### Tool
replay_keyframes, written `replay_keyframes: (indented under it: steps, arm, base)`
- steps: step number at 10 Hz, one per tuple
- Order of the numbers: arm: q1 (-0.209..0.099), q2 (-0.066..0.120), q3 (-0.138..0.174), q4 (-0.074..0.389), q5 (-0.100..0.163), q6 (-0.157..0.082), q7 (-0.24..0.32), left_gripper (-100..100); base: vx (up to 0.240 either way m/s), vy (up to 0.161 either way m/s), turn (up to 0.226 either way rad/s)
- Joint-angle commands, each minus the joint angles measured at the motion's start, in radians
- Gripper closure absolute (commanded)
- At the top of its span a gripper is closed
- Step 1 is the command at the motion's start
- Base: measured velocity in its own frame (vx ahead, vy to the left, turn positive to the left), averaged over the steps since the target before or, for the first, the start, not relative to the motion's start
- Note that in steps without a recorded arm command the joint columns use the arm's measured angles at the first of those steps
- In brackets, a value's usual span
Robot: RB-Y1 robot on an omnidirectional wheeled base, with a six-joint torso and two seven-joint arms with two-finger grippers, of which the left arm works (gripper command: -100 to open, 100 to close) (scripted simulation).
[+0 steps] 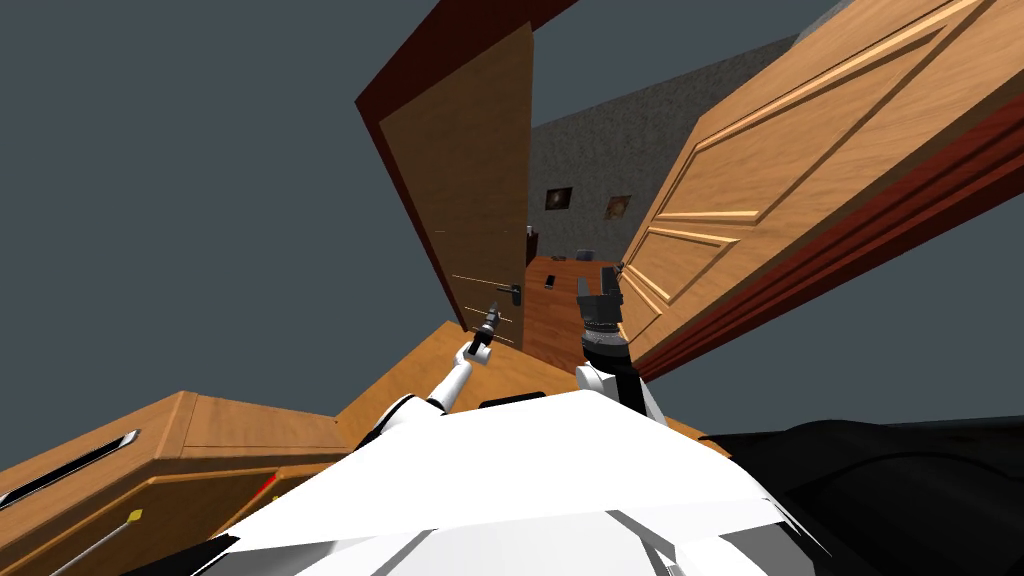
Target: Push the door open
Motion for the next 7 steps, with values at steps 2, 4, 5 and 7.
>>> replay_keyframes:
  steps: [2, 4, 5, 7]
  arm:
    - [-0.044, -0.012, -0.008, 0.071, 0.004, -0.003, 0.006, -100]
    - [-0.067, -0.020, -0.014, 0.107, 0.007, -0.003, 0.009, -100]
    - [-0.079, -0.025, -0.017, 0.126, 0.008, -0.002, 0.011, -100]
    - [-0.109, -0.036, -0.024, 0.174, 0.010, -0.002, 0.016, -100]
  base:
    - [0.052, 0.078, -0.065]
    - [0.054, 0.073, -0.057]
    - [0.037, 0.084, -0.046]
    - [0.048, 0.077, -0.071]
